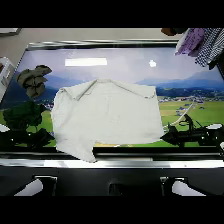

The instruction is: Fold the clothes and pants, and hang the long-sleeved shirts on hangers.

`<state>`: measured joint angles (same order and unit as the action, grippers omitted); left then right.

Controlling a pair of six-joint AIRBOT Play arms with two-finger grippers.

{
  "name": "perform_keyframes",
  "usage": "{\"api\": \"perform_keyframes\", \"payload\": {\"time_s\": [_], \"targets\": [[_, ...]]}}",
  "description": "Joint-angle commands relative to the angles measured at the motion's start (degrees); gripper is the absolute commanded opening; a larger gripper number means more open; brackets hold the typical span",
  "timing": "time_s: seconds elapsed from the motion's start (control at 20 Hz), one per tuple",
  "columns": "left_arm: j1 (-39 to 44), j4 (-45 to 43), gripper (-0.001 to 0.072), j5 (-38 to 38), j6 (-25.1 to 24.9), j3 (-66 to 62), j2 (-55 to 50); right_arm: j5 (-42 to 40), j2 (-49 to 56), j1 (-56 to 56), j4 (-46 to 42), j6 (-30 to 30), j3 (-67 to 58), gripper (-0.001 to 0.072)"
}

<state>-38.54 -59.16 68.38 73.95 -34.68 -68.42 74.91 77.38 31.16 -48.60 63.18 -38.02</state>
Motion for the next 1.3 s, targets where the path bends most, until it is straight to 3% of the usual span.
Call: {"api": "perform_keyframes", "payload": {"time_s": [0.0,0.25,0.3,0.35,0.4,0.65,0.8,0.95,1.1,1.25], "targets": [[1.1,1.4,0.0388,-2.5,-0.7,1.5,-0.1,-0.1,-1.2,0.0,0.1,0.0,0.0,0.0033],[5.8,2.7,0.0377,-5.1,-0.7,1.6,-1.7,0.2,-1.8,0.0,0.9,0.0,0.0,0.0033],[6.5,2.7,0.0296,-5.3,-0.5,1.6,-2.2,0.2,-1.8,0.0,1.5,0.0,0.0,0.0033],[6.9,2.8,0.0102,-5.4,-0.5,1.6,-2.3,0.3,-1.8,0.0,2.3,0.0,0.0,0.0033],[7.0,3.3,0.0017,-5.4,-0.5,1.5,-2.3,0.7,-1.8,0.0,3.3,-0.7,0.0,0.0032],[7.7,5.2,0.0014,-5.4,-0.5,-2.8,-1.2,0.0,-1.8,-7.0,7.4,-3.5,-2.1,0.0031],[10.9,5.8,0.0014,-5.4,0.5,-9.2,-0.7,-6.4,-1.8,-18.1,5.5,0.5,-10.2,0.0031],[14.7,5.8,0.0014,-5.7,1.1,-19.8,-0.6,-11.5,-1.8,-27.3,-6.9,9.1,-25.3,0.0031],[16.9,2.8,0.0013,-5.2,7.0,-35.7,-0.6,-11.4,-1.8,-32.2,-23.1,18.5,-43.6,0.0029],[17.7,-0.8,0.0013,-2.9,11.8,-53.0,0.1,-9.4,-3.0,-33.2,-29.1,21.3,-61.7,0.0029]]}}
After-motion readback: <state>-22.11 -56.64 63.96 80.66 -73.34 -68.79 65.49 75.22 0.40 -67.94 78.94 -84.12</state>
